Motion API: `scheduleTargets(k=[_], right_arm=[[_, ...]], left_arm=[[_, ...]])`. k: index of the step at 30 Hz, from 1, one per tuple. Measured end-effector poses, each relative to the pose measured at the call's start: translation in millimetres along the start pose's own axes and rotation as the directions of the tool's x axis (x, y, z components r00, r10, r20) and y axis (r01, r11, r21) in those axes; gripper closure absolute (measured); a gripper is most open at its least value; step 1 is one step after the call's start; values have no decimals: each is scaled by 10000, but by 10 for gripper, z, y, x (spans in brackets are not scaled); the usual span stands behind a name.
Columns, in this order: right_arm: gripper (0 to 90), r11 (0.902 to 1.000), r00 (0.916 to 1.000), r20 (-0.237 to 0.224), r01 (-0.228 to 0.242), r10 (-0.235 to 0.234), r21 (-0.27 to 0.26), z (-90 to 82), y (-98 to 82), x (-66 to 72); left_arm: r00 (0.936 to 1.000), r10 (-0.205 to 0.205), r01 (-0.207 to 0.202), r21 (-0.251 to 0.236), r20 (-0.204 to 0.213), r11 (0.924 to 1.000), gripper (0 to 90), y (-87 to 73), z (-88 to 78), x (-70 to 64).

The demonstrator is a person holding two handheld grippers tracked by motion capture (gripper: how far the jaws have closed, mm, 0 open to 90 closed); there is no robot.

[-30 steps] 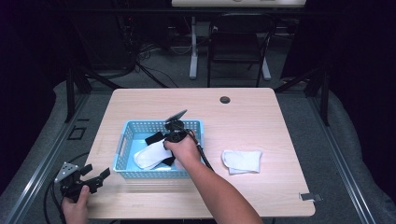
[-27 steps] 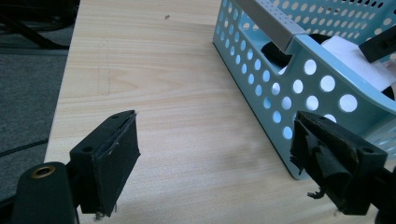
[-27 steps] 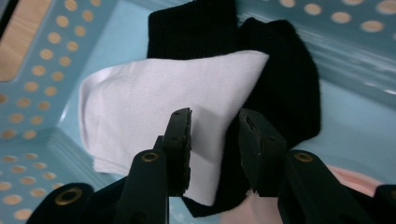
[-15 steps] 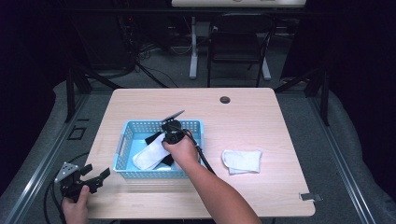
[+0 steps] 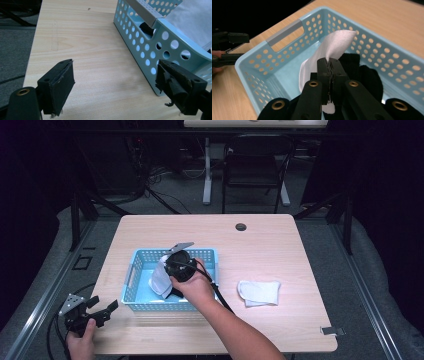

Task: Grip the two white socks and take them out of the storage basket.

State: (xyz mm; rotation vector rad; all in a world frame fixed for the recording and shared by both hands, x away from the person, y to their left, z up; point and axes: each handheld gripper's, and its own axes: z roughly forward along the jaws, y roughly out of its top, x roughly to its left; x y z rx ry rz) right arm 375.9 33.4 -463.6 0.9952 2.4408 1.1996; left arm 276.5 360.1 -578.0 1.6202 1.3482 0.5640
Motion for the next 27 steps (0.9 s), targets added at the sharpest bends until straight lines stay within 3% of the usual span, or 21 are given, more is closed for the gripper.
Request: scheduleTargets(k=[7,9,10,14,15,22,27], right_arm=[[884,9924,9999,-94,94,-106,-1227,-196,-27,112],[884,9913,9998,-84,150,-162,-1309,-222,-30,123],[884,9869,9999,-68,129,-142,-1610,-273,-35,151],[884,9808,9998,-96,149,-171,-1945,-357,-32,173],[884,9743,9998,-179,-20,-21,-2251,-411,-35,177],[884,9594,9992,-387,-234,131,-2810,-560,-52,166],[884,9462,9998,-160,-192,149,-3229,-762,-88,132]], left_arm=[[10000,-3,3,-1,4,10000,153,0,2,0],[10000,-2,2,5,8,10000,153,-1,2,-1],[10000,-1,1,3,6,10000,153,-1,2,0],[10000,-15,15,4,13,10000,153,-1,4,0],[10000,-5,5,1,9,10000,153,-1,2,0],[10000,-11,11,-1,5,10000,153,-1,3,0],[10000,-10,10,-5,-7,10000,153,-2,3,2]])
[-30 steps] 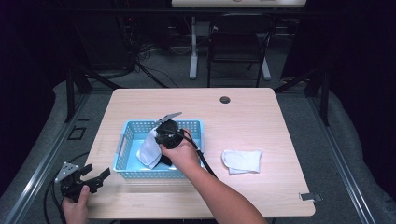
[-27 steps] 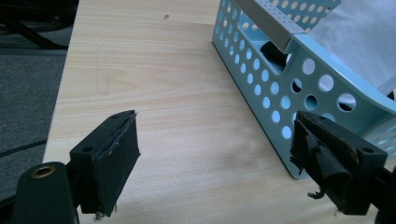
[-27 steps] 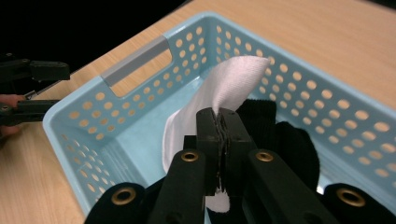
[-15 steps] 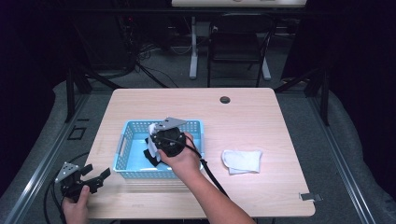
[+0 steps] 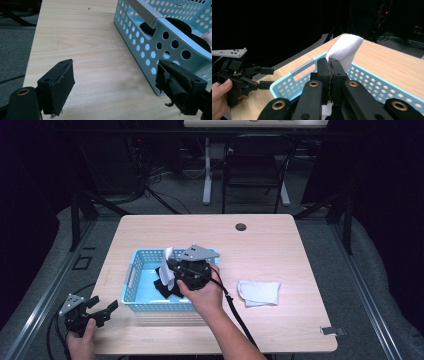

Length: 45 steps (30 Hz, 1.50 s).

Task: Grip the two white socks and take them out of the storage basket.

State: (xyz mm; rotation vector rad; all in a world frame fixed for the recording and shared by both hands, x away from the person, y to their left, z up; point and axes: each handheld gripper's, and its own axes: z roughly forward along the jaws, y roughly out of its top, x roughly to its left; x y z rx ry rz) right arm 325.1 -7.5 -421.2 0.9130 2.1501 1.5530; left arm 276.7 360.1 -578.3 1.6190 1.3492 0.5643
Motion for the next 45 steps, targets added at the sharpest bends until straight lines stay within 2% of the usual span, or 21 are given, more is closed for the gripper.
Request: scheduleTargets(k=[7,10,14,18,19,22,25,26,30,31,39,45], right_arm=[[884,9996,9998,184,17,-12,-288,-250,34,-64],[884,9992,9994,344,-63,77,-395,-421,40,-136],[884,9985,9988,454,-155,179,-522,-542,40,-194],[884,9970,9972,616,-393,434,-672,-744,7,-274],[884,9970,9972,616,-393,434,-672,-744,7,-274],[884,9966,9946,943,-359,428,-739,-907,-37,-319],[884,9962,9939,1006,-381,460,-788,-945,-51,-331],[884,9963,9913,1227,-381,474,-770,-1068,-92,-389],[884,9961,9875,1479,-427,539,-778,-1170,-135,-452],[884,9967,9848,1660,-404,515,-699,-1231,-171,-494],[884,9981,9730,2225,-583,614,-203,-1334,-355,-651],[884,9966,9649,2509,-823,775,87,-1342,-531,-790]], left_arm=[[10000,17,-17,16,-7,10000,153,1,-2,-5],[10000,8,-8,16,-15,10000,153,1,-2,-3],[10000,21,-21,20,-21,10000,153,0,-1,-5],[10000,21,-21,22,-41,10000,153,0,-2,-3],[10000,21,-21,22,-41,10000,153,0,-2,-3],[10000,78,-78,-9,-28,10000,153,-1,4,-5],[10000,53,-54,-40,-27,10000,153,-1,6,-9],[10000,51,-51,-21,-42,10000,153,-2,7,-8],[10000,73,-73,46,-52,10000,153,0,2,-8],[9999,86,-85,51,-58,10000,153,0,3,-8],[9999,127,-126,84,-79,9999,153,0,6,-12],[9999,153,-152,120,-79,9998,153,0,7,-14]])
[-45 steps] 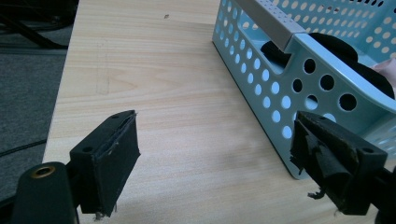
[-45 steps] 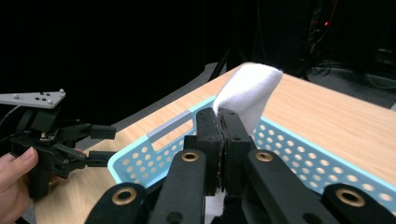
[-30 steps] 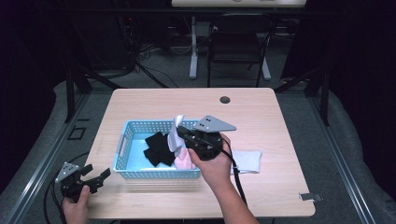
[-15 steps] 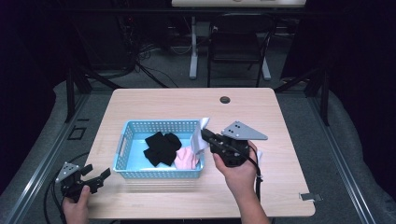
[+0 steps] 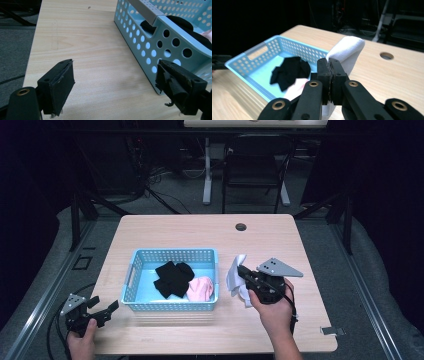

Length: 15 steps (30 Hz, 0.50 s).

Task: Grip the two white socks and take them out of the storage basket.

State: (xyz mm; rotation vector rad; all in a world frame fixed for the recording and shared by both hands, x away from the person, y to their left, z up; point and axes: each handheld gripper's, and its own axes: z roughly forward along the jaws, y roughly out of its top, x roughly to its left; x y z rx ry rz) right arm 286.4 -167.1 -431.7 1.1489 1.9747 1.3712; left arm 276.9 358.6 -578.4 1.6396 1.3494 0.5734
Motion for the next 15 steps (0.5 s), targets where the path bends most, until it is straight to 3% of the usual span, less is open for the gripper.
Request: scheduleTargets(k=[15], right_arm=[[884,9949,9976,605,-406,350,926,144,-369,-310]], left_arm=[[10000,2,-2,-10,-24,10000,153,-1,-1,2]])
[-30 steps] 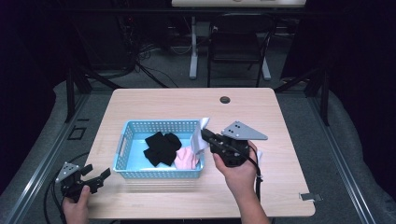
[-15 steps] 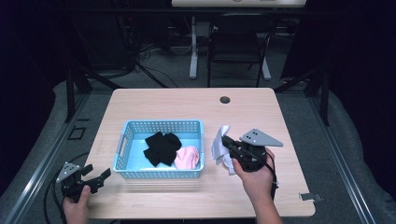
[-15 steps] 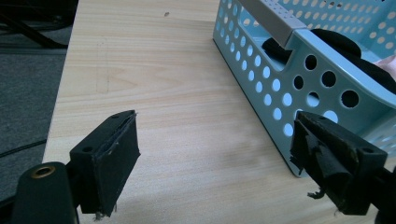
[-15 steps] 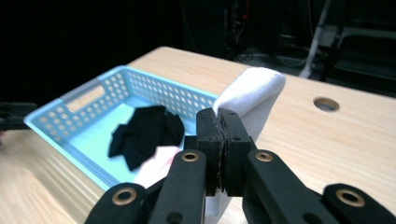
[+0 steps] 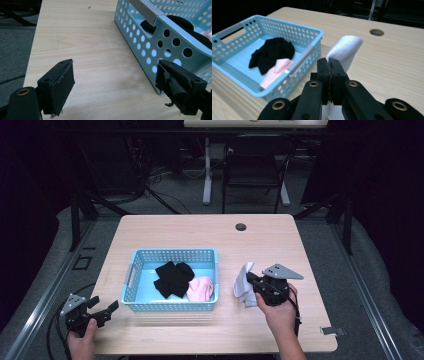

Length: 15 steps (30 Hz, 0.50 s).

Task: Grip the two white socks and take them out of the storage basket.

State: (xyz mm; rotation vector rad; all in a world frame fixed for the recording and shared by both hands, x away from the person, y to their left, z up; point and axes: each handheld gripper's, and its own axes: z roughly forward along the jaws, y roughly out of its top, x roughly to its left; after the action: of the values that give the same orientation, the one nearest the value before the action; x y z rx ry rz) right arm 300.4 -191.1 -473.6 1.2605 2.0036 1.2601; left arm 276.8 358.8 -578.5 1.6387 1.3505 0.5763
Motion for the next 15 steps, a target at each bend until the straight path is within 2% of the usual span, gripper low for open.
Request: scheduleTargets(k=[1,2,5,10,13,15], right_arm=[[884,9998,9999,101,-134,133,119,6,-53,-68],[884,9998,9999,101,-134,133,119,6,-53,-68],[884,9988,9985,400,-374,362,305,3,-140,-195],[884,9933,9928,828,-925,867,689,-6,-309,-414],[883,9881,9871,1130,-1239,1134,908,-2,-414,-524],[883,9790,9800,1310,-1653,1495,1197,15,-524,-636]], left_arm=[[10000,2,-2,4,-2,10000,153,0,1,0],[10000,2,-2,4,-2,10000,153,0,1,0],[10000,11,-11,18,3,10000,153,0,1,-4],[10000,17,-17,6,-3,10000,153,0,5,-8],[10000,2,-2,-45,2,10000,153,-2,8,-10],[10000,-23,23,-64,5,10000,153,-2,9,-12]])
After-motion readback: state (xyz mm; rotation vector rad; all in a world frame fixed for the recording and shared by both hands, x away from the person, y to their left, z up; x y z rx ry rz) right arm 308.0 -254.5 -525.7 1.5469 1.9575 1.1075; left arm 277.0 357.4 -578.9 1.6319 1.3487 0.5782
